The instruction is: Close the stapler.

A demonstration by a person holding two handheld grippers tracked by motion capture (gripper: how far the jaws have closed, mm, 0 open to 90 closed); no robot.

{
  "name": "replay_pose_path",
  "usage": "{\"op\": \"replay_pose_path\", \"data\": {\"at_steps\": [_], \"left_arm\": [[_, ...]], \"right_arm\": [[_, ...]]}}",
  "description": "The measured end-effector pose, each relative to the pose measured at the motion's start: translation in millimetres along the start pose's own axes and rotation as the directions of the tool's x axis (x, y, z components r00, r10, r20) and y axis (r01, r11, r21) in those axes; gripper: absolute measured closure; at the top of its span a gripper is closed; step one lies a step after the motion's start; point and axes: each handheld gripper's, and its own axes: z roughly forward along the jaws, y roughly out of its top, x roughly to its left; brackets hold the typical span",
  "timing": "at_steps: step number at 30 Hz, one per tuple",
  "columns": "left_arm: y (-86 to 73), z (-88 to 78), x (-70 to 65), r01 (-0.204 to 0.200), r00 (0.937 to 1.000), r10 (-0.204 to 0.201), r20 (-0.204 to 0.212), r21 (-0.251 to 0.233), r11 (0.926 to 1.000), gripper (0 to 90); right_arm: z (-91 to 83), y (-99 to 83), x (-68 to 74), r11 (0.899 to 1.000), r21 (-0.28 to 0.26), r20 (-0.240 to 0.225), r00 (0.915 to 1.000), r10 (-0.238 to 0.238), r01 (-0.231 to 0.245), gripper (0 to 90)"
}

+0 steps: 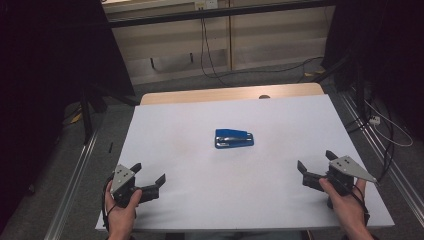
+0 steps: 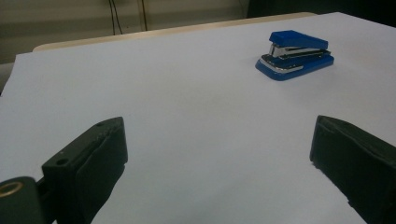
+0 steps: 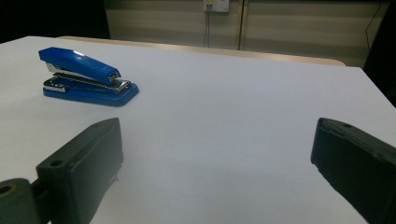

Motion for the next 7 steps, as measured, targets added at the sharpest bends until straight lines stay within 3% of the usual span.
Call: {"op": "replay_pose_path", "data": {"at_steps": [7], "left_arm": [[0.4, 4.0, -2.1, -0.008, 0.9999, 0.008, 0.007, 0.006, 0.9999, 4.2]], "right_arm": [[0.3, 0.3, 1.9, 1.0, 0.009, -0.025, 0.9995, 0.022, -0.021, 2.3]]}}
